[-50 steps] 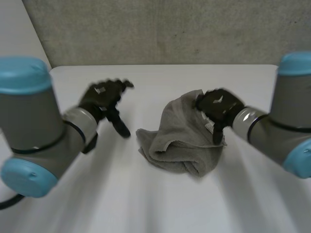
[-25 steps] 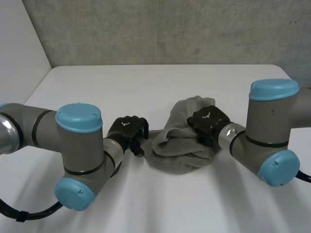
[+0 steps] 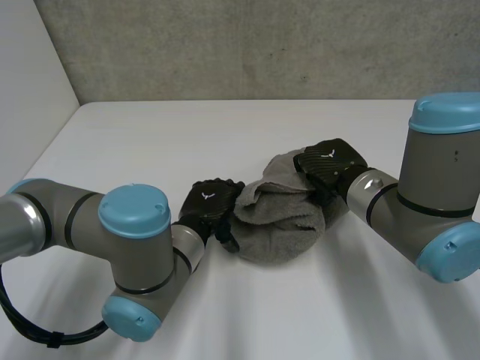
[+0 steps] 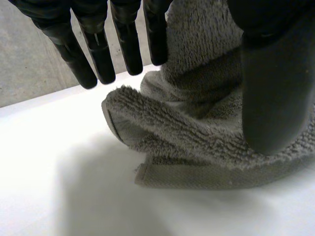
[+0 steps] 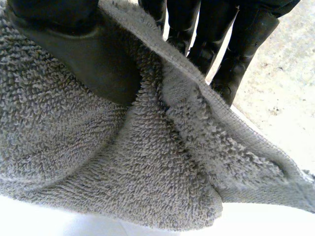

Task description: Fold the towel.

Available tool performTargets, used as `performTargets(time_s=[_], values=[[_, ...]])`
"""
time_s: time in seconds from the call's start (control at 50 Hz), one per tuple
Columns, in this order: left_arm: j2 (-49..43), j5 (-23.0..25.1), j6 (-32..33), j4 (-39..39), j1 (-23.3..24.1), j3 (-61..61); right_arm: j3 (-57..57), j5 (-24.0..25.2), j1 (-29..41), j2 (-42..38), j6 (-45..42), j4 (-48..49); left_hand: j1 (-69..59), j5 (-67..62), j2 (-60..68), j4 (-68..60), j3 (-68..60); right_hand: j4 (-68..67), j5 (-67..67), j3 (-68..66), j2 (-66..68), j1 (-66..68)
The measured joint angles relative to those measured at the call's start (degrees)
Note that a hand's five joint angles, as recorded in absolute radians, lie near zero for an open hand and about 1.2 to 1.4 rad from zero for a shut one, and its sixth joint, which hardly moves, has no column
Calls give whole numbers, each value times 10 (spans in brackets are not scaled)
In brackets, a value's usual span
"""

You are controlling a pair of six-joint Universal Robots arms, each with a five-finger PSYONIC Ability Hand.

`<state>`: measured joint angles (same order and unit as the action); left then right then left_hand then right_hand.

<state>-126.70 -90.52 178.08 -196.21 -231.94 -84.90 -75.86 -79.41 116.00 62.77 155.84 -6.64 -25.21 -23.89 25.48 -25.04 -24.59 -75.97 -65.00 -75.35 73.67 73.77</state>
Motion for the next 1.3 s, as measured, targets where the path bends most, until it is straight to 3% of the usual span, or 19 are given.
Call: performTargets(time_s=[0.18,0.4,0.48,0.62,0.78,0.92,1.16,1.3], values=[[-14,0,1,1,0,1,10,7,-2,-3,86,-1,11,14,-3,8,11,0,0,-3,0,0],[-22,0,2,2,1,1,13,8,-1,-6,102,-1,2,-16,2,1,-6,0,0,-5,0,0],[-24,1,2,3,4,1,13,5,-2,-8,100,0,-55,-71,45,-61,-63,0,0,-5,0,0],[-28,1,2,4,14,1,14,3,-2,-8,99,0,-482,-476,465,-475,-486,0,0,-5,0,0],[-22,10,2,9,15,5,16,2,-5,-8,99,1,-534,-583,559,-599,-614,0,0,-5,0,0],[26,17,2,22,5,11,29,3,-15,1,96,-2,-534,-588,560,-603,-621,0,0,-5,0,3],[222,19,1,62,-97,28,42,7,-39,117,44,-14,-534,-591,567,-603,-623,0,0,-6,0,3],[281,19,0,63,-155,38,41,11,-46,156,-89,-109,-534,-591,583,-603,-623,0,-8,-6,22,3]])
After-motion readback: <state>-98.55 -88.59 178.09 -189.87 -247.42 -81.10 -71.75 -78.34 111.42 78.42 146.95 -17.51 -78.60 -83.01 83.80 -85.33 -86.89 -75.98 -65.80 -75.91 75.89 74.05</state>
